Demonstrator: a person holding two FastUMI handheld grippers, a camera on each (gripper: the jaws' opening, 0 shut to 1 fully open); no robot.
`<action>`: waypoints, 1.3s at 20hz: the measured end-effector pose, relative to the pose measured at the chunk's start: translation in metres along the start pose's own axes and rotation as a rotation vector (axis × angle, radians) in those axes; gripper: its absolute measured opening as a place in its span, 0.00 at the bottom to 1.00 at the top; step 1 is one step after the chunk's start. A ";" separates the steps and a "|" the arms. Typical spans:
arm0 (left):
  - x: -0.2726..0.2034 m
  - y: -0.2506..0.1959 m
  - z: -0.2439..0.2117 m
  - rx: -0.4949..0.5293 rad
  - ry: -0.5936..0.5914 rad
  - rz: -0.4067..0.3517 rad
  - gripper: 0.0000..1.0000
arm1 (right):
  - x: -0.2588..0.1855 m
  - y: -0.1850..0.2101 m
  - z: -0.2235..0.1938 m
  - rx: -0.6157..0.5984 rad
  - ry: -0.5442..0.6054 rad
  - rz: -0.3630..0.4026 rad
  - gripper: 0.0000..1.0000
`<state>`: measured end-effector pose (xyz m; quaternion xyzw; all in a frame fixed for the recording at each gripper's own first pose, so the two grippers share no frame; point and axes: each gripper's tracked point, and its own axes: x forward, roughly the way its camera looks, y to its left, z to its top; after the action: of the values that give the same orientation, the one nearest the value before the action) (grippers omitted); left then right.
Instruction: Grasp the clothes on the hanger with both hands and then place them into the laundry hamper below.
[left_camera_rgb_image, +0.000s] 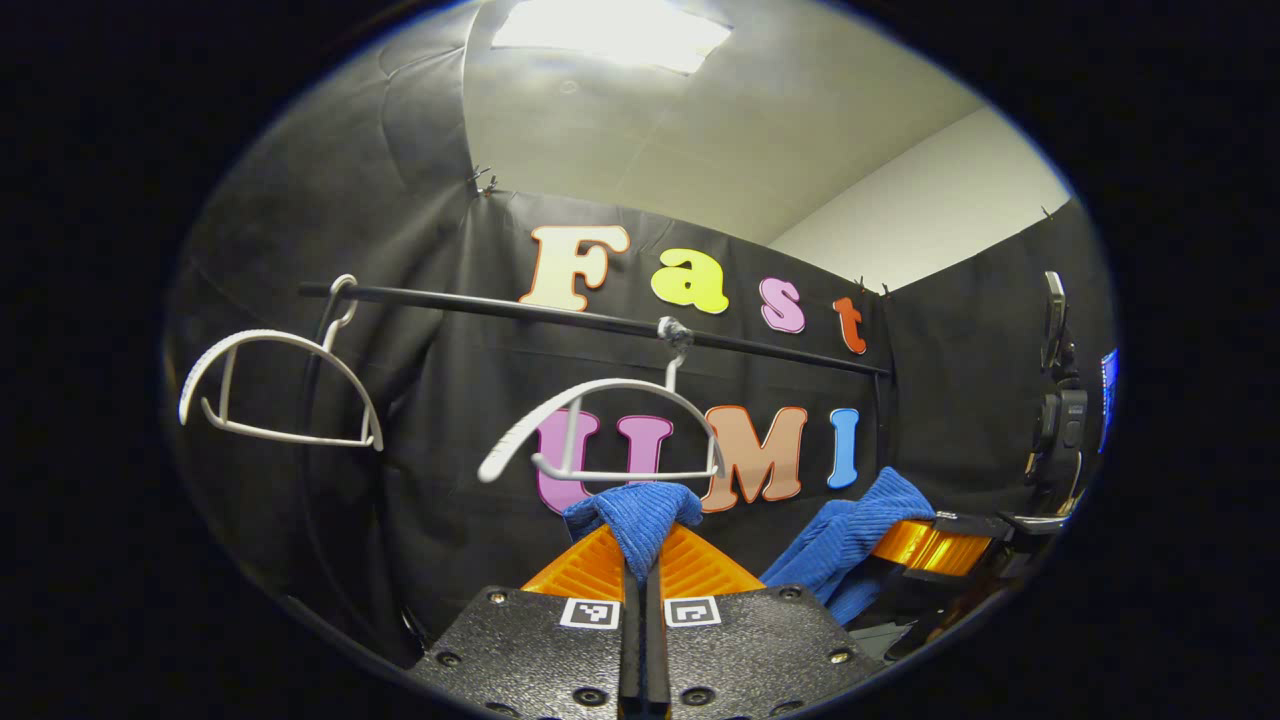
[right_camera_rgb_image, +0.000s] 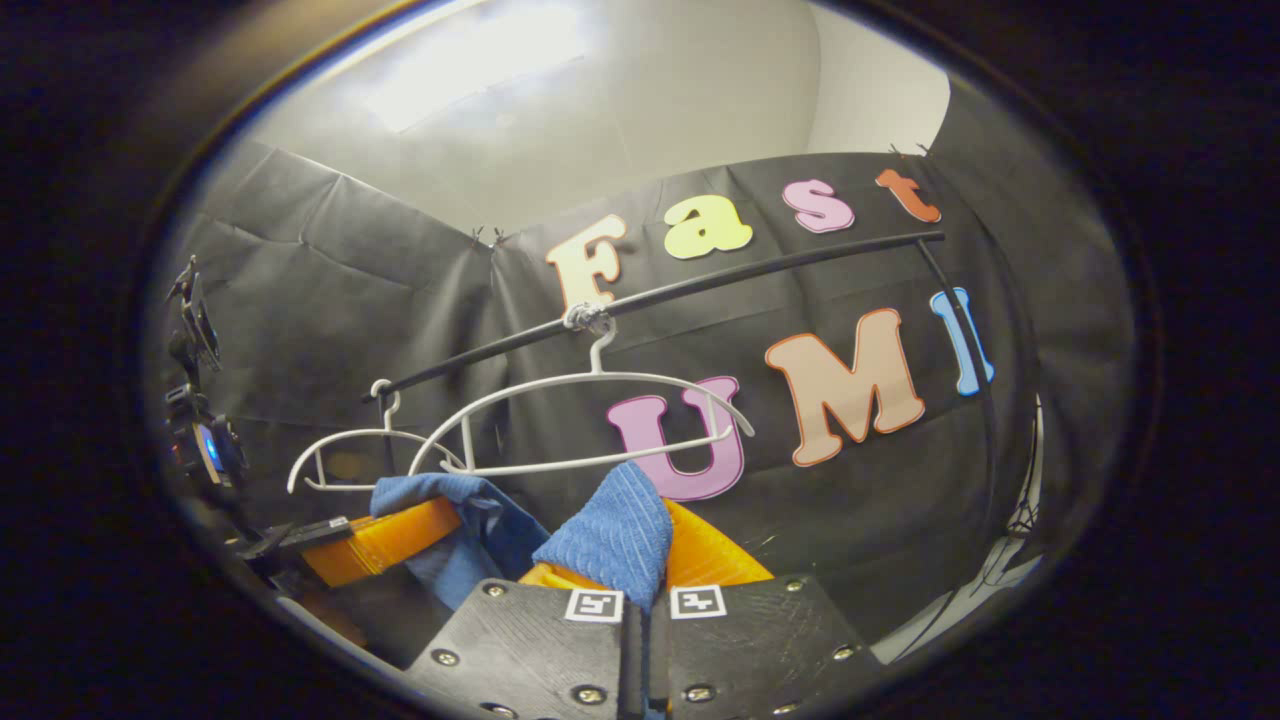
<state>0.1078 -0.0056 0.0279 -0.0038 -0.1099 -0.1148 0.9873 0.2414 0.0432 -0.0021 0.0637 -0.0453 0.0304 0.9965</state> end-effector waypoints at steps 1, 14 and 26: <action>0.005 -0.005 0.000 0.001 -0.011 -0.001 0.02 | 0.004 -0.001 -0.002 0.009 -0.002 0.001 0.03; 0.054 0.009 -0.108 0.008 0.077 0.066 0.04 | 0.041 -0.068 -0.101 0.037 0.119 -0.075 0.09; 0.054 0.040 -0.290 0.010 0.307 0.137 0.04 | 0.040 -0.142 -0.283 0.018 0.394 -0.209 0.05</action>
<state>0.2307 0.0121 -0.2430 0.0112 0.0420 -0.0457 0.9980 0.3147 -0.0587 -0.2952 0.0695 0.1575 -0.0606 0.9832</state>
